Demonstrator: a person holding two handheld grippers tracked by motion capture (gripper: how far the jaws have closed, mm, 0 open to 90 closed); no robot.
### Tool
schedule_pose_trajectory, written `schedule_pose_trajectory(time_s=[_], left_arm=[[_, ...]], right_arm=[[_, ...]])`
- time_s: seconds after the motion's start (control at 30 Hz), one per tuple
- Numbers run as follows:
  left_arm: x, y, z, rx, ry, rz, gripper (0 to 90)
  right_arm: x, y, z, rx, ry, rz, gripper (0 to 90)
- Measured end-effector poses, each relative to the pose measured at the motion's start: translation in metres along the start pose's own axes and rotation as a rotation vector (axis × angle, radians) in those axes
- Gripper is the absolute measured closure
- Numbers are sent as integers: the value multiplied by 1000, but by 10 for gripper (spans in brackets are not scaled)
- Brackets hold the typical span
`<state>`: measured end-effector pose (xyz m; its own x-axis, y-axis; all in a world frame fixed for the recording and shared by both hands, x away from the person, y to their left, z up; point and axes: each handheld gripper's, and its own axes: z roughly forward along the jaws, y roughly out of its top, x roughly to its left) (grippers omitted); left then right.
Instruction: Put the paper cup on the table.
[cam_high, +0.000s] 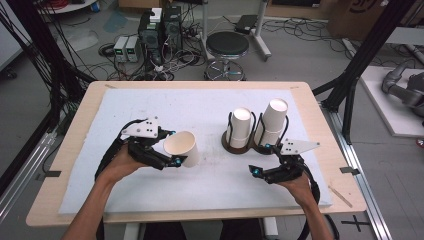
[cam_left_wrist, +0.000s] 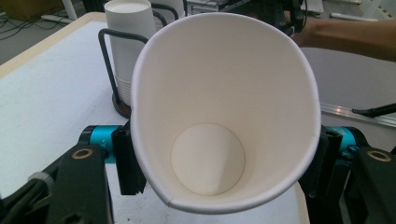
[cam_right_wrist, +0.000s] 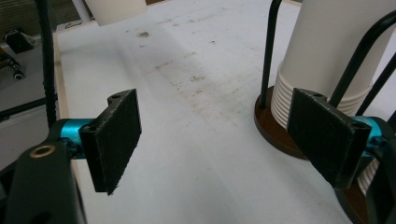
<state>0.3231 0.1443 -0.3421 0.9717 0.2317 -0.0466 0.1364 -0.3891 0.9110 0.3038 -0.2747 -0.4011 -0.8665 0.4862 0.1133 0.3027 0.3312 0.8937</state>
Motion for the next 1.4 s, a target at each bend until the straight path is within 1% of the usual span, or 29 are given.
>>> schedule_pose_trajectory(time_s=[0.03,0.17,0.27,0.3,0.43,0.47,0.5,0.83,0.87,1.0,1.07,1.13,1.3,1.33,1.4], left_arm=[[0,0,3,9,-1,7,322],[1,1,11,18,0,5,322],[2,1,16,42,3,17,322],[1,1,19,46,5,15,322],[2,0,27,79,7,23,322],[3,0,28,93,6,32,322],[3,-1,30,94,11,30,322],[4,-6,48,177,10,53,321],[4,-6,50,177,11,48,321],[5,-8,56,189,13,51,321],[5,-8,60,202,14,60,321],[5,-9,65,210,10,59,321],[6,-10,75,204,6,53,320],[7,-11,76,212,6,55,320],[7,-12,78,212,11,49,320]], right_arm=[[-1,0,0,-3,-1,-5,183],[-1,-2,-1,-3,-3,3,184],[-2,-3,-2,-2,-2,4,184],[-2,-3,-2,-1,-4,7,184],[-2,-5,-2,0,-5,12,185],[-2,-5,-3,2,-7,16,185],[-2,-6,-2,1,-7,15,184],[-3,-8,-2,4,-13,17,185],[-3,-8,-3,1,-14,20,185],[-3,-9,-3,4,-13,23,185],[-3,-9,-2,6,-12,17,185],[-3,-9,-1,9,-10,20,185],[-3,-10,-2,4,-12,21,185],[-3,-10,-3,6,-13,22,185],[-4,-11,-3,4,-10,26,186]])
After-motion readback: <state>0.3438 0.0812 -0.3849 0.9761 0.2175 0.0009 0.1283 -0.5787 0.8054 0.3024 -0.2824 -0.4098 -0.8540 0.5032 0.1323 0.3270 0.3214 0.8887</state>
